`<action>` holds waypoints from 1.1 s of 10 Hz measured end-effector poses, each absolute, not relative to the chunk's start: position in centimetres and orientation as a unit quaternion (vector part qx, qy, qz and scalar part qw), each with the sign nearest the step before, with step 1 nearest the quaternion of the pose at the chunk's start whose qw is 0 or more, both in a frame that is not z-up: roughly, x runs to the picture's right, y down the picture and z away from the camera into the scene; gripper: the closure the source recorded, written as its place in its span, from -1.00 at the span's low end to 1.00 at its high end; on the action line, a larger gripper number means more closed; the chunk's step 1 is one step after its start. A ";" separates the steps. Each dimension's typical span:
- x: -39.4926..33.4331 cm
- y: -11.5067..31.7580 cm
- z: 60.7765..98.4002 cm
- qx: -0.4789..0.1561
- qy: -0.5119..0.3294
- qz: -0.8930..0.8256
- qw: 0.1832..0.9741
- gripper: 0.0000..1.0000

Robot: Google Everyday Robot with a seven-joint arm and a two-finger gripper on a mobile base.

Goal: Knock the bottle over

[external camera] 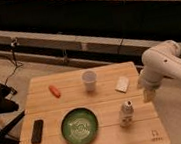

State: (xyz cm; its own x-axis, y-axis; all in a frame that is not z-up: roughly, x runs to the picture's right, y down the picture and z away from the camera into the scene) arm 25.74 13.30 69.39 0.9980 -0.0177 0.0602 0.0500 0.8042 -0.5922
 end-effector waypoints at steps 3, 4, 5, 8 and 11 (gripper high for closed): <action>24.3 13.8 69.2 -0.316 -0.036 -0.031 0.947 0.21; 23.9 13.9 69.2 -0.317 -0.038 -0.035 0.947 0.41; 23.7 13.9 69.2 -0.318 -0.039 -0.037 0.947 0.58; 23.0 14.1 69.2 -0.320 -0.047 -0.046 0.945 0.99; 21.2 14.2 69.0 -0.322 -0.049 -0.059 0.944 0.99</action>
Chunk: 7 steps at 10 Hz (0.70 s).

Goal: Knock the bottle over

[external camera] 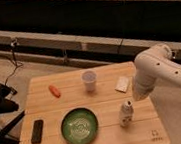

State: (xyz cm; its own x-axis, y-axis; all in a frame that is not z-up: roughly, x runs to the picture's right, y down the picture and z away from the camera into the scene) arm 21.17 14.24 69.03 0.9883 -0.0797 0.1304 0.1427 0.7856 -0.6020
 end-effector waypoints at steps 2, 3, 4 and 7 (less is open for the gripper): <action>21.1 14.3 68.9 -0.323 -0.049 -0.061 0.943 0.99; 20.7 14.4 68.9 -0.324 -0.051 -0.064 0.942 0.99; 20.3 14.4 69.0 -0.325 -0.054 -0.069 0.942 0.99; 19.4 14.6 68.9 -0.329 -0.058 -0.077 0.940 0.99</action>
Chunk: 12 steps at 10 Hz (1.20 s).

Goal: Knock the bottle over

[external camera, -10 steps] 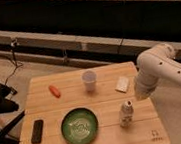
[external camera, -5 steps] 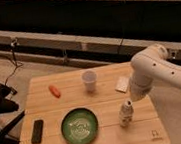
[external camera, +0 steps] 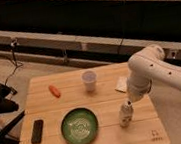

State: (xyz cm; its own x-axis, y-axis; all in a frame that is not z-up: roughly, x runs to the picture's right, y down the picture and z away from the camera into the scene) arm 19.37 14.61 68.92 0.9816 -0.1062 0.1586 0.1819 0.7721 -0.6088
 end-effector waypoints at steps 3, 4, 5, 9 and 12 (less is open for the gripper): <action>18.9 14.7 68.9 -0.331 -0.059 -0.080 0.938 0.99; 18.5 14.8 68.9 -0.333 -0.062 -0.083 0.937 0.99; 18.2 14.8 69.0 -0.334 -0.063 -0.086 0.937 0.99; 17.1 15.0 69.1 -0.337 -0.069 -0.097 0.934 0.99; 16.6 15.2 69.2 -0.340 -0.071 -0.100 0.932 0.99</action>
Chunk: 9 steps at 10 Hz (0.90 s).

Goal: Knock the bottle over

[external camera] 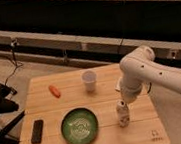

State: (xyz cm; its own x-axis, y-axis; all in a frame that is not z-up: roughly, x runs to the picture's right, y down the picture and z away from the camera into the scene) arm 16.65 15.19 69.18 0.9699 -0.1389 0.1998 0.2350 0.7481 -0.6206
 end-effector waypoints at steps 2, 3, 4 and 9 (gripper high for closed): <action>16.2 15.3 69.2 -0.342 -0.073 -0.104 0.931 0.99; 16.0 15.5 69.3 -0.343 -0.074 -0.107 0.930 0.99; 15.6 15.6 69.3 -0.344 -0.076 -0.111 0.929 0.99; 14.7 16.0 69.4 -0.348 -0.080 -0.122 0.926 0.99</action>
